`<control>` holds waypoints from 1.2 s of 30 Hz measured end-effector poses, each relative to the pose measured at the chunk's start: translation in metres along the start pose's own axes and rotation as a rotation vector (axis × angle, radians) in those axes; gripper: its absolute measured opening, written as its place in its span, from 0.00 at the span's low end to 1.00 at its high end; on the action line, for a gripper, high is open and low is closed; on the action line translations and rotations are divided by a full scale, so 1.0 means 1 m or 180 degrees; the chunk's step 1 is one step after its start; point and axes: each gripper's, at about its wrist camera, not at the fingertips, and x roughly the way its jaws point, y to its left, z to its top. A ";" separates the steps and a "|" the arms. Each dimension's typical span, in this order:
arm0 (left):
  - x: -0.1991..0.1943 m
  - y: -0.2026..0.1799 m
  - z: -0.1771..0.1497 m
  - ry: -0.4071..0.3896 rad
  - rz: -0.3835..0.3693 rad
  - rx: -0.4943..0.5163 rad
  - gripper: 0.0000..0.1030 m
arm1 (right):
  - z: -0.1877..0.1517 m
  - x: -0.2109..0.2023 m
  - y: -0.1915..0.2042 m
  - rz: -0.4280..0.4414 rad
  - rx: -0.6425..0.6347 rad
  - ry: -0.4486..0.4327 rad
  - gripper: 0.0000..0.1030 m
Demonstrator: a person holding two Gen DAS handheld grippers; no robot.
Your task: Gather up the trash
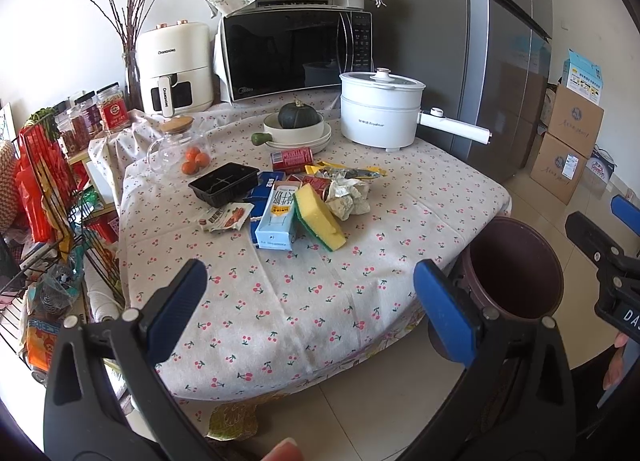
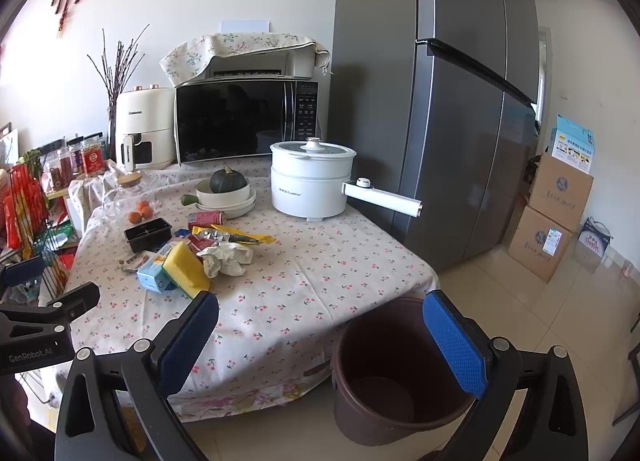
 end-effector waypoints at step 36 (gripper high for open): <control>-0.001 -0.001 -0.004 -0.0014 -0.0003 0.0006 1.00 | 0.000 0.000 0.000 -0.0002 -0.0006 0.0012 1.00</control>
